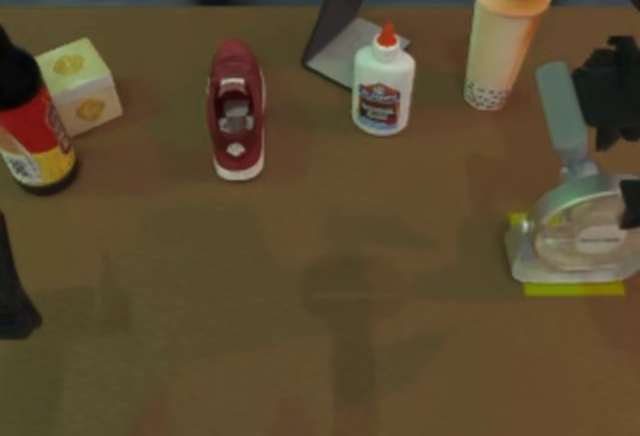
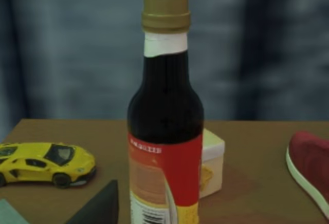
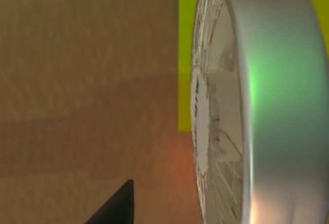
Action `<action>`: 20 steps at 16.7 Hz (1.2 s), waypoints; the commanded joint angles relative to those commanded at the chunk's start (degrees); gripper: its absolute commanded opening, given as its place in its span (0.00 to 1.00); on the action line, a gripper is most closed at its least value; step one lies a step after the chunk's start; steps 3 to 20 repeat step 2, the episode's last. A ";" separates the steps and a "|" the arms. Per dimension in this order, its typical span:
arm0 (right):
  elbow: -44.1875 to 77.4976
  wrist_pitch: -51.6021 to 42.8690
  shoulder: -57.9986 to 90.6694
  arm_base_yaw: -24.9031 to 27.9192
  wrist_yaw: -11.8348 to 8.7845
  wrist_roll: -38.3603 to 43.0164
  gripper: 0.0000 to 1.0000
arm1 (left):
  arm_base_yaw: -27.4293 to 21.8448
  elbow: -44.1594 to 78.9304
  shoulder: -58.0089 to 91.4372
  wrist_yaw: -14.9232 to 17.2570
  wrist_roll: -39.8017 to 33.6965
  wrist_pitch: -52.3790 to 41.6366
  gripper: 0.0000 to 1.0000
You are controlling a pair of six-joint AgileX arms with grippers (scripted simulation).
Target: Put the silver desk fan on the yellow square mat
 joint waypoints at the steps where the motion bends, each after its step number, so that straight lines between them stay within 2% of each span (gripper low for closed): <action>1: 0.00 0.00 0.00 0.00 0.00 0.00 1.00 | 0.00 0.00 0.00 0.00 0.00 0.00 1.00; 20: 0.00 0.00 0.00 0.00 0.00 0.00 1.00 | 0.00 0.00 0.00 0.00 0.00 0.00 1.00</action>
